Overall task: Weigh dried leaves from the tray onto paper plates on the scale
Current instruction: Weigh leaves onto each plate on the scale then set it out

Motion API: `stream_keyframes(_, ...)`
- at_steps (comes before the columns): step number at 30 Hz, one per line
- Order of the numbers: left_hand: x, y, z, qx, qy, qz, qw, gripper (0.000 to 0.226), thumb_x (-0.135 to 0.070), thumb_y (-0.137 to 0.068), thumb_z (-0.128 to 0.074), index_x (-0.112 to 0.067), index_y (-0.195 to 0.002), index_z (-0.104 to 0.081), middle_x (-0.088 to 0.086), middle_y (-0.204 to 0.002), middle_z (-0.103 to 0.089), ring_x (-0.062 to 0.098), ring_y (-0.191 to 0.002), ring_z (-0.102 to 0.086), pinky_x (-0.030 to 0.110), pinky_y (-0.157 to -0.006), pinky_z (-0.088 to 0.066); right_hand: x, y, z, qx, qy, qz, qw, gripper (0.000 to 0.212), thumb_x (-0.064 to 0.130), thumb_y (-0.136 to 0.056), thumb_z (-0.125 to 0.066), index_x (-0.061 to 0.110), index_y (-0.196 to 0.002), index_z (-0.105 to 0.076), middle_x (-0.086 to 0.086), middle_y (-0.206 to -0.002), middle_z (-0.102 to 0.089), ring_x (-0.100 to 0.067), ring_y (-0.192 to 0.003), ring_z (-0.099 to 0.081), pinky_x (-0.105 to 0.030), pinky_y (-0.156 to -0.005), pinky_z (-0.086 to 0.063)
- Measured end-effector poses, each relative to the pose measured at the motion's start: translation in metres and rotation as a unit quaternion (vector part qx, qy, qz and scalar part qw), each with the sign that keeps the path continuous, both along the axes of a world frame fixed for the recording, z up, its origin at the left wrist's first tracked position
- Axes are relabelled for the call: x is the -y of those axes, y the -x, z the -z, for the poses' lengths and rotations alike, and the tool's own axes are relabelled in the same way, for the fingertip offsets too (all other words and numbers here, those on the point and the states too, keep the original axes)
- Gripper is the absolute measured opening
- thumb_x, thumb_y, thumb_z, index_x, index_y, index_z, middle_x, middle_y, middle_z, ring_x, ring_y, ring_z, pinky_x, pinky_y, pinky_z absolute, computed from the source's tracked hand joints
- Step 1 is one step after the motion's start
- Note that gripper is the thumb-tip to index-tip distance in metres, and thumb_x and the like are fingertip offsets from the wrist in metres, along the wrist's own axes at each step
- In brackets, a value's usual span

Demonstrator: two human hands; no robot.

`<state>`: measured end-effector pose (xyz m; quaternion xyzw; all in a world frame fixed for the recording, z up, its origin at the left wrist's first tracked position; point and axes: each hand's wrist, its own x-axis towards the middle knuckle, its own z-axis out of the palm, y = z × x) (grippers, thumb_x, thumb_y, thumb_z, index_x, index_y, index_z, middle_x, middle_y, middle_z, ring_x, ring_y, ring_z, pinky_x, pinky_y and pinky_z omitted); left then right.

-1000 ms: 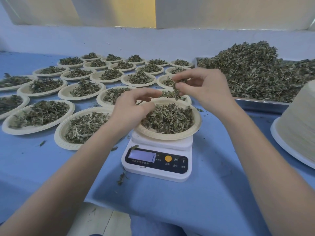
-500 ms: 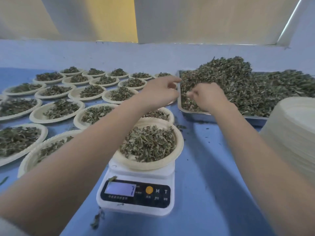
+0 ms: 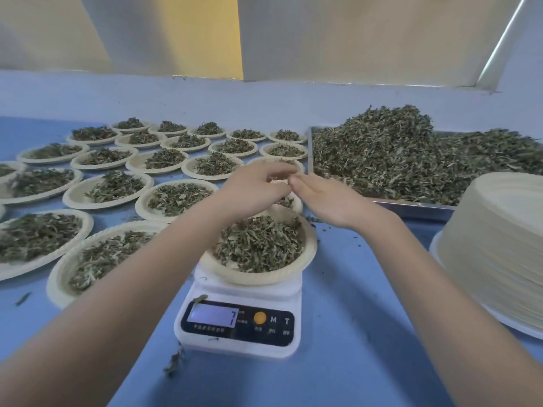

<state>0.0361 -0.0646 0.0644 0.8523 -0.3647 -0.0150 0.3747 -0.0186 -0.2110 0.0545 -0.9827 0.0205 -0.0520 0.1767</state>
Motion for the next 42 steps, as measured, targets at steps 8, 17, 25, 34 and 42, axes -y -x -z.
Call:
stream_keyframes(8, -0.071, 0.020, 0.044, -0.100, 0.038, -0.115, 0.988, 0.056, -0.046, -0.097, -0.040, -0.034, -0.149, -0.024, -0.012, -0.155, -0.023, 0.014, -0.140, -0.027, 0.035, -0.110, -0.021, -0.033, 0.035, 0.038, 0.006, -0.283, 0.043, 0.958, 0.083, 0.071, -0.088, -0.020, 0.024, -0.154, 0.001, 0.012, -0.159, 0.005, -0.007, -0.146, 0.004, -0.033, -0.116, -0.002)
stream_keyframes(17, -0.071, 0.004, 0.014, -0.232, 0.250, -0.226, 0.913, 0.050, -0.023, -0.098, -0.043, -0.012, -0.145, -0.032, 0.007, -0.125, -0.055, 0.022, -0.103, -0.058, 0.037, -0.085, -0.048, -0.061, 0.014, 0.015, 0.143, -0.408, 0.110, 0.895, 0.071, 0.067, -0.092, -0.027, 0.029, -0.152, -0.019, 0.010, -0.157, -0.020, -0.013, -0.144, -0.018, -0.036, -0.112, -0.018)
stream_keyframes(25, -0.145, -0.043, -0.025, -0.166, 0.256, -0.323, 0.896, 0.048, 0.006, -0.092, -0.033, -0.010, -0.134, -0.048, 0.007, -0.094, -0.057, 0.013, -0.053, -0.038, 0.021, -0.043, -0.029, -0.128, -0.055, -0.029, 0.153, -0.422, 0.046, 0.892, 0.053, 0.046, -0.099, -0.035, 0.028, -0.148, -0.027, 0.007, -0.153, -0.030, -0.009, -0.125, -0.041, -0.029, -0.093, -0.032)
stream_keyframes(34, -0.275, -0.116, -0.045, -0.112, 0.380, -0.433, 0.810, 0.045, 0.009, -0.090, -0.035, -0.010, -0.125, -0.056, 0.009, -0.081, -0.054, 0.016, -0.054, -0.044, 0.029, -0.049, -0.031, -0.238, -0.161, -0.049, 0.036, -0.455, 0.007, 0.890, 0.041, 0.026, -0.089, -0.060, -0.007, -0.114, -0.059, -0.008, -0.079, -0.054, -0.020, -0.067, -0.055, -0.052, -0.087, -0.052)
stream_keyframes(42, -0.420, -0.157, -0.024, -0.037, 0.360, -0.545, 0.756, 0.041, -0.002, -0.095, -0.037, -0.014, -0.132, -0.050, 0.002, -0.121, -0.053, 0.019, -0.072, -0.054, 0.028, -0.053, -0.039, -0.380, -0.252, -0.043, -0.083, -0.512, -0.097, 0.849, 0.020, 0.011, -0.088, -0.065, -0.007, -0.096, -0.068, -0.006, -0.068, -0.063, -0.015, -0.060, -0.059, -0.028, -0.063, -0.055)
